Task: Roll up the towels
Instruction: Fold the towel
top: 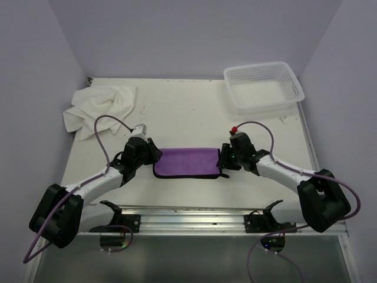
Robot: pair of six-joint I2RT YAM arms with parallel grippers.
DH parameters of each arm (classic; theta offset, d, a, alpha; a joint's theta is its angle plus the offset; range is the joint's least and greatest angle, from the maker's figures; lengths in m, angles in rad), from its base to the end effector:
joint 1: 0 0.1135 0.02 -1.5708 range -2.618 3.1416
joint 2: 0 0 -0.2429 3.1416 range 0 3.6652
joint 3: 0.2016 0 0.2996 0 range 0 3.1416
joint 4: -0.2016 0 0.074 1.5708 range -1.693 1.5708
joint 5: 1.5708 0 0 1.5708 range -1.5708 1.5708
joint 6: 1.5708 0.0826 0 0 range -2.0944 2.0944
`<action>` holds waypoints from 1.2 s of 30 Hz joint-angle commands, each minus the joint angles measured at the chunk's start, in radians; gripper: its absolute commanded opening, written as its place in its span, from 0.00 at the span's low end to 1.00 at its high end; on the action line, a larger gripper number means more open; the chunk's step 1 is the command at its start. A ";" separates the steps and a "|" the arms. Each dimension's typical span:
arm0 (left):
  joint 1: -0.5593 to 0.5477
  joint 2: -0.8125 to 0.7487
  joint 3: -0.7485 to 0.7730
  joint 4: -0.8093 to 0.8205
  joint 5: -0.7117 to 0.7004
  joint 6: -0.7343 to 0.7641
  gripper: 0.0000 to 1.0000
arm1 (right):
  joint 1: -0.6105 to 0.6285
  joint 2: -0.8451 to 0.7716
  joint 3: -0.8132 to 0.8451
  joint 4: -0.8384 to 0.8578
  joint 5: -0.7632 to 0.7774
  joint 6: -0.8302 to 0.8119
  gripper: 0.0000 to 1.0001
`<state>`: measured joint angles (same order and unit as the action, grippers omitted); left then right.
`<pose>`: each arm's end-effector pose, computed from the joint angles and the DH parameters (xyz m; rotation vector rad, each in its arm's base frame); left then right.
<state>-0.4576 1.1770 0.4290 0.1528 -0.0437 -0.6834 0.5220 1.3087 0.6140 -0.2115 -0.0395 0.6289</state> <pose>0.2818 -0.1348 0.0944 -0.2768 2.2121 -0.5977 0.2736 0.1611 0.0831 0.1192 2.5528 0.5223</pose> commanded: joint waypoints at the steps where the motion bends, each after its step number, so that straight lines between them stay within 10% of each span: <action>1: 0.008 -0.030 -0.013 -0.022 -0.016 0.025 0.34 | -0.004 0.029 0.000 0.066 -0.025 0.022 0.44; 24: 0.016 -0.169 0.166 -0.271 -0.015 0.030 0.70 | 0.088 0.222 0.151 -0.075 0.134 -0.069 0.37; 36: 0.016 -0.207 0.473 -0.576 -0.100 0.212 0.76 | 0.121 0.229 0.179 -0.164 0.266 -0.095 0.00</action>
<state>-0.4473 1.0103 0.8532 -0.3264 -0.1078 -0.5446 0.6430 1.5391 0.7750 -0.2722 0.1413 0.5621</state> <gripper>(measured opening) 0.760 0.026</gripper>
